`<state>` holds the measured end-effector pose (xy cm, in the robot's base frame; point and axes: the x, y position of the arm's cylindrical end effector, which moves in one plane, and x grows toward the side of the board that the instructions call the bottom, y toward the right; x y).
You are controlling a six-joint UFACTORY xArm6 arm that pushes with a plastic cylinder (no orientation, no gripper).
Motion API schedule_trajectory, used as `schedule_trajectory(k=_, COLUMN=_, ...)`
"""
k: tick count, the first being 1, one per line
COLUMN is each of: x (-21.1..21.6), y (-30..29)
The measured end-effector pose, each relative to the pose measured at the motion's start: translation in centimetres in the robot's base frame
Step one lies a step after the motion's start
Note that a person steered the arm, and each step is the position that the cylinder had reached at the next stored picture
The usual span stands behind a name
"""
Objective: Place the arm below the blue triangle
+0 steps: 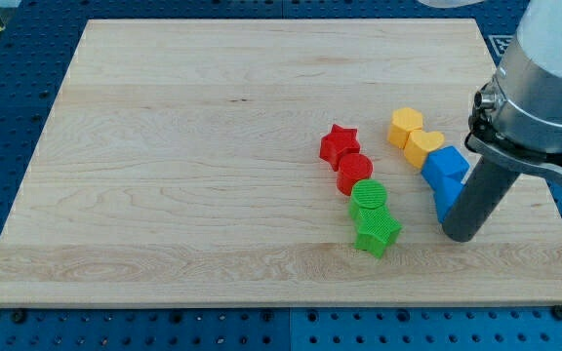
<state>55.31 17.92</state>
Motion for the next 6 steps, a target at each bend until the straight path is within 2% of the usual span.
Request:
schedule_trajectory(k=2, x=-0.6, y=2.4)
schedule_trajectory(k=3, x=-0.2, y=6.4)
schedule_trajectory(k=4, x=3.6, y=6.3)
schedule_trajectory(k=6, x=1.5, y=0.2)
